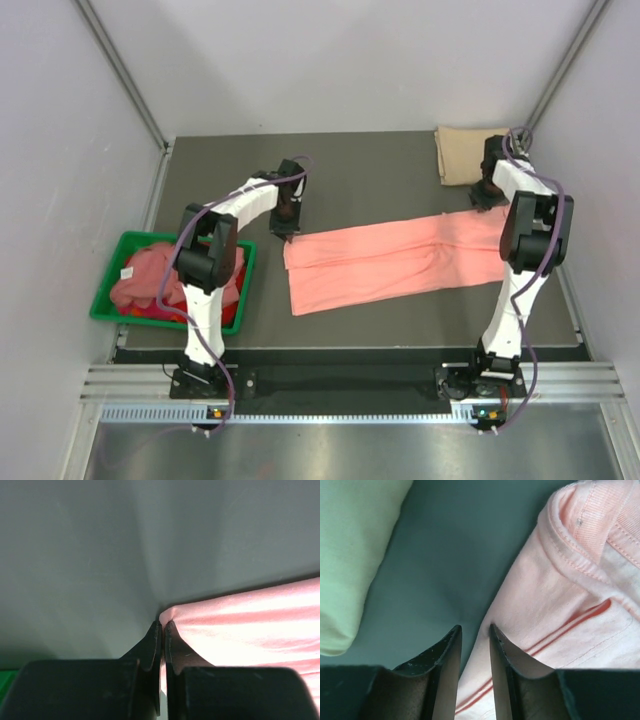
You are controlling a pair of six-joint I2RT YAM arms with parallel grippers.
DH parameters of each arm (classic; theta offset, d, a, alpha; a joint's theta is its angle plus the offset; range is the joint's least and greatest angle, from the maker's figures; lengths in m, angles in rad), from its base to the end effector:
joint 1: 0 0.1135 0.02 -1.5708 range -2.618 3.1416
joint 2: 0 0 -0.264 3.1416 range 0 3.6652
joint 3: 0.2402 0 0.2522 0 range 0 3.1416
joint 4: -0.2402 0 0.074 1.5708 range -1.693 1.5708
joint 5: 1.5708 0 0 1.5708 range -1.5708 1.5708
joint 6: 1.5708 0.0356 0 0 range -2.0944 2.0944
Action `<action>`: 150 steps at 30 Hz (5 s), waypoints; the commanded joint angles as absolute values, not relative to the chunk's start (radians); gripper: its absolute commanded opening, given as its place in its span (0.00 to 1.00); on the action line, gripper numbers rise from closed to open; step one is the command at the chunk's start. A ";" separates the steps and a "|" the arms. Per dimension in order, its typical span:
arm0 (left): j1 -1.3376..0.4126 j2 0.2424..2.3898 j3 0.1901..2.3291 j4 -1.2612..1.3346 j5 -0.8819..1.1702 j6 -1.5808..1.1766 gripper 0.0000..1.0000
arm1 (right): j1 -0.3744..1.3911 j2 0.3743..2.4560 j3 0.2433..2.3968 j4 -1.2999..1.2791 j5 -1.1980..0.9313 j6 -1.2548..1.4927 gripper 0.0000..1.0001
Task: Fold and stack the t-shirts
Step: Fold the tshirt
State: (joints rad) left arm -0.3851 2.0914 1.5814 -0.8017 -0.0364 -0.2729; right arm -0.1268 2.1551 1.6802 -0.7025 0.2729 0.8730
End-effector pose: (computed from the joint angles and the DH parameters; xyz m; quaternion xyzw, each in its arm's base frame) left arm 0.3920 -0.1575 0.1694 0.0533 0.9900 -0.0247 0.1281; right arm 0.4476 -0.0667 0.1750 0.4891 0.8400 -0.0537 0.2289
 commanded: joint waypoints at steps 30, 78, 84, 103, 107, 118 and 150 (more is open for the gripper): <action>-0.468 1.545 1.167 -1.085 -0.100 -0.472 0.00 | 0.259 2.304 1.770 -0.417 0.072 0.913 0.00; -0.564 1.545 1.124 -0.660 0.293 -0.426 0.31 | 0.259 2.088 1.734 0.123 -0.160 0.689 0.56; -0.742 1.589 1.143 -0.640 0.239 -0.468 0.29 | 0.163 2.022 1.565 0.065 -0.213 0.696 0.54; -1.150 1.831 1.261 -0.718 -0.150 -0.626 0.37 | 0.026 2.331 1.718 0.058 -0.294 0.634 0.41; -1.172 1.884 1.302 -0.790 -0.227 -0.653 0.37 | 0.023 2.390 1.787 0.049 -0.291 0.649 0.40; -1.178 1.934 1.324 -0.857 -0.272 -0.675 0.37 | 0.025 2.517 1.953 0.038 -0.236 0.726 0.32; -1.169 2.313 1.978 -0.825 0.110 -0.652 0.18 | -0.095 2.508 2.185 -0.099 -0.152 0.666 0.45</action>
State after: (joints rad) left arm -1.1652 2.3009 1.9060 -0.8875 0.0368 -0.6365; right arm -0.0433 2.6942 2.2799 -0.0204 -0.1879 0.6930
